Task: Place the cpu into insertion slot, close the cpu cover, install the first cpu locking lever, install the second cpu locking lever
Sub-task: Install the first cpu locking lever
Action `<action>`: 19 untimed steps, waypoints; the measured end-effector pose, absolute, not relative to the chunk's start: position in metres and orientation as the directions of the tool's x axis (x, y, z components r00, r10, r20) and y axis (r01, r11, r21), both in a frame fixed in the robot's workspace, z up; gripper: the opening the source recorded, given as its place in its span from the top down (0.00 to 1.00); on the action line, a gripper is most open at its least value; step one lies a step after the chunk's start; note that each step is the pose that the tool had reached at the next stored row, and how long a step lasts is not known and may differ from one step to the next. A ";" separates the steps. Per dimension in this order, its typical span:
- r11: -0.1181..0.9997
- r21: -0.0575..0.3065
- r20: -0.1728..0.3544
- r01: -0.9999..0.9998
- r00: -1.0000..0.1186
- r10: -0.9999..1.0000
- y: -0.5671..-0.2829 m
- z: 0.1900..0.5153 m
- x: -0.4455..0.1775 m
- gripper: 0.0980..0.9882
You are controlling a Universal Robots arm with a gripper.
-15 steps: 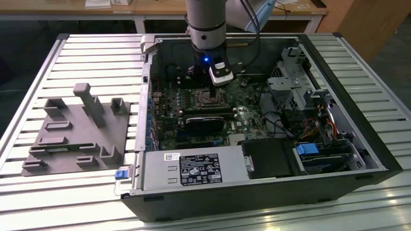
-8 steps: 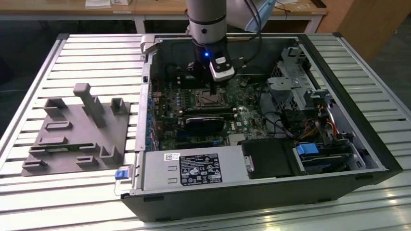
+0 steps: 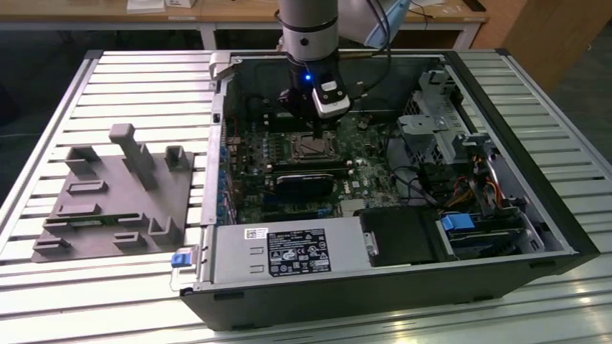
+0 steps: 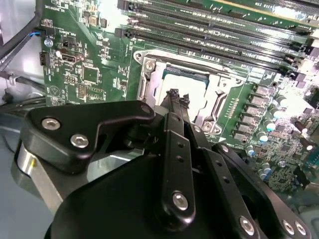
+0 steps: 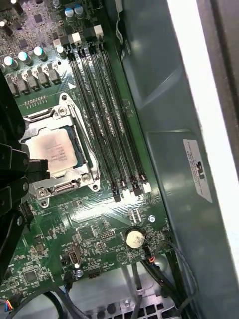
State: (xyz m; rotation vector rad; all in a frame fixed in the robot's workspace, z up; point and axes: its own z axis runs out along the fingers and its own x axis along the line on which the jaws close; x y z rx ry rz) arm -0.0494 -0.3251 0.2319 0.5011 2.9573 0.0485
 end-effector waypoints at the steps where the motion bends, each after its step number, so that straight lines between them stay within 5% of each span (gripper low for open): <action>1: 0.944 0.054 -0.130 0.326 -0.935 0.330 -0.325 0.232 -0.049 1.00; 7: 0.944 0.025 -0.048 0.329 -0.943 0.330 -0.327 0.231 -0.046 1.00; 19: 0.946 0.024 -0.045 0.324 -0.945 0.325 -0.327 0.236 -0.045 1.00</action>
